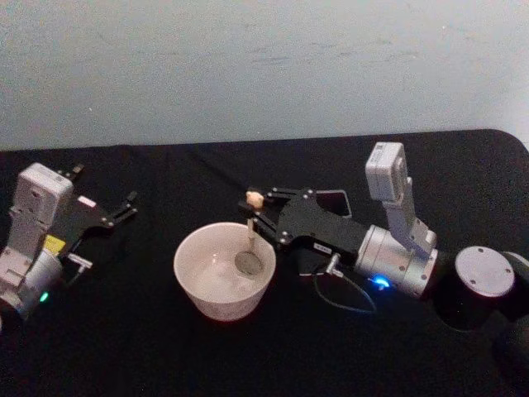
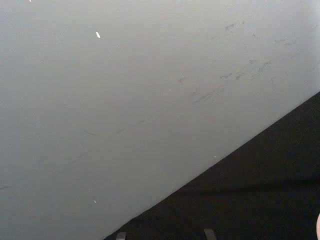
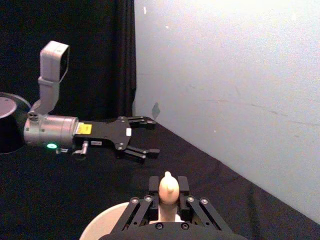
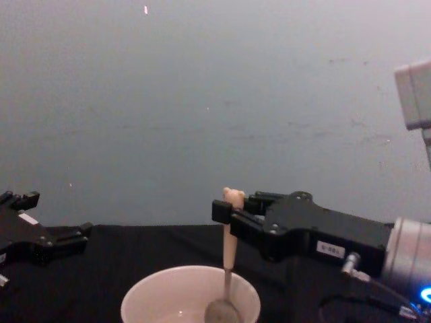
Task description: Pick up the stirring spoon with one hand, stir inside the cup, then place it back in its original position.
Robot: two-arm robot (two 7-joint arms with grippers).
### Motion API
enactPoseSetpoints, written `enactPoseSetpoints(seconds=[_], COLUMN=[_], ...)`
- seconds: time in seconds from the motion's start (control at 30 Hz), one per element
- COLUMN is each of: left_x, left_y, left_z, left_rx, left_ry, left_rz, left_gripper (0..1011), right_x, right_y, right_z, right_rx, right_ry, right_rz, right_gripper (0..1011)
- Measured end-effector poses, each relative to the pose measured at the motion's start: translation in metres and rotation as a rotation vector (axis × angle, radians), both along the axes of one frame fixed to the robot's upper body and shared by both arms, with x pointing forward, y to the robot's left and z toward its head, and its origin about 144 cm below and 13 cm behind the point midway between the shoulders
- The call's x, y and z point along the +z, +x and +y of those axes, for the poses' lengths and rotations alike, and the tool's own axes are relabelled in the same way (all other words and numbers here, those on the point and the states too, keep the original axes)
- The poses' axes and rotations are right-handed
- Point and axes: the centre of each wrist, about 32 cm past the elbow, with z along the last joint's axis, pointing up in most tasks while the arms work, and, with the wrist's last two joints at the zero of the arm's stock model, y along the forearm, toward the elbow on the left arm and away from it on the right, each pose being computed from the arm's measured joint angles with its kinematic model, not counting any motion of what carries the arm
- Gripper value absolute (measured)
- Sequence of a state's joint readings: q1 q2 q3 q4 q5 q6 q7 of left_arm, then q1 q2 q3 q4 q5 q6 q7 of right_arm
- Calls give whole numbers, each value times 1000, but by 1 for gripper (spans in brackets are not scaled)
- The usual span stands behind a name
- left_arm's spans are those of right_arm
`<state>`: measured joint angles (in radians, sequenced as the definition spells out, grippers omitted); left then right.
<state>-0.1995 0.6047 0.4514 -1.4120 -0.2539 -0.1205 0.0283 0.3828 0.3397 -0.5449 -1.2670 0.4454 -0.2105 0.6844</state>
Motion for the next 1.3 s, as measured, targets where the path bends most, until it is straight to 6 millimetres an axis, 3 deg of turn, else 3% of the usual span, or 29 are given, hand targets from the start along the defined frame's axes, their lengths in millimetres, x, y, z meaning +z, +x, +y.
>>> enactPoseSetpoints(seconds=[0.27,0.53,0.9,1.3], left_x=[0,0,0,0], left_y=[0,0,0,0], left_z=[0,0,0,0], left_rx=[0,0,0,0], left_ry=[0,0,0,0], left_rz=[0,0,0,0], left_gripper=[1001,1001,1001,1001], right_x=[2,1,1,1], right_y=[-13,-19,-4,7], right_z=[-3,12,29,20], right_rx=[41,104,73,0], right_ry=[5,10,30,23], right_rz=[12,27,20,16], right_gripper=[212,212,212,212])
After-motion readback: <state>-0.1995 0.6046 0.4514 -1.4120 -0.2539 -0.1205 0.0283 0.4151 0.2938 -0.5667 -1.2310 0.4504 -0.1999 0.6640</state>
